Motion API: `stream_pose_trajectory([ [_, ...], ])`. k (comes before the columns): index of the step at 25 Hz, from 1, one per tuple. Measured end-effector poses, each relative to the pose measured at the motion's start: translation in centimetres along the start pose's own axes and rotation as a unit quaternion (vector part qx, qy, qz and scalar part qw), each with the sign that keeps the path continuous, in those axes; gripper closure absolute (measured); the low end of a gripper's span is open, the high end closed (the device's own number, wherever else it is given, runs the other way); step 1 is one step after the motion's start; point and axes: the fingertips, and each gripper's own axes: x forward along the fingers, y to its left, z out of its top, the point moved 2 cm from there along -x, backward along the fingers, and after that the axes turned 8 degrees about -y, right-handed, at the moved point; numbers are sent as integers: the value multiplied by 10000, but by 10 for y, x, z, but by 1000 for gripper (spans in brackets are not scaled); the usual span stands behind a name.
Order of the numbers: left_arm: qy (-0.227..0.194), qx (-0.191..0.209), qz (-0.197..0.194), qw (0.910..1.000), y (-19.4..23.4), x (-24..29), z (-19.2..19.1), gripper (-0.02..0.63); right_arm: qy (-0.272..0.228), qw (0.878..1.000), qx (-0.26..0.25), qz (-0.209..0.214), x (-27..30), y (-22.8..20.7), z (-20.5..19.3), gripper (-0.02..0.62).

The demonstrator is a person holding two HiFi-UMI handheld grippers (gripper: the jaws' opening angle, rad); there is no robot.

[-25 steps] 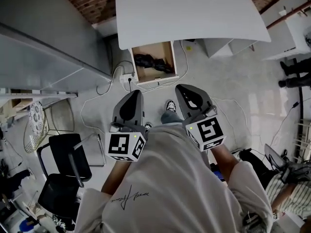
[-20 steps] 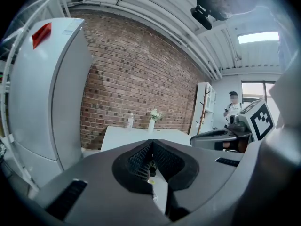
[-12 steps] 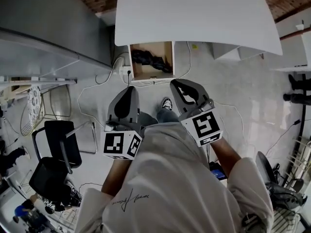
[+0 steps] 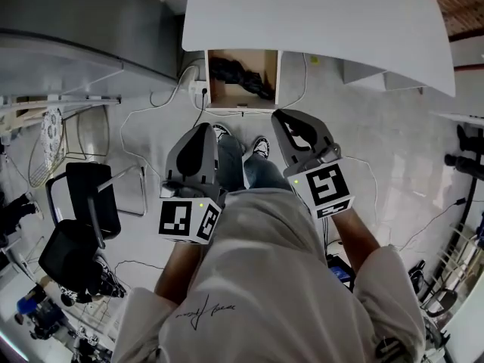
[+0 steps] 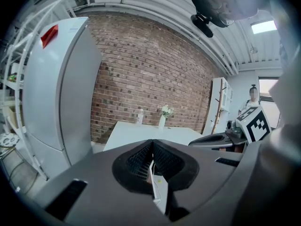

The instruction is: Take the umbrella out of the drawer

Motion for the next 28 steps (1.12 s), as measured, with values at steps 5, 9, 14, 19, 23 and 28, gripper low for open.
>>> stream_pose_trajectory([
  [5,116,-116,-56,9999,7,6,-9,589,232,9995,21,190,19,3,-16,578],
  [9,232,-126,-45,9996,20,11,-23,589,260,9994,-12,238,37,9,-27,578],
  [14,350,-79,-175,9992,27,22,-34,589,349,9991,-6,241,56,8,-38,580],
  [19,423,-94,-140,9990,43,36,-45,589,462,9983,-9,355,75,7,-51,578],
  [23,505,-179,-119,9985,49,37,-55,589,602,9971,-90,452,83,11,-62,578],
  [28,650,-322,-67,9973,59,40,-68,589,724,9962,19,484,97,10,-75,575],
])
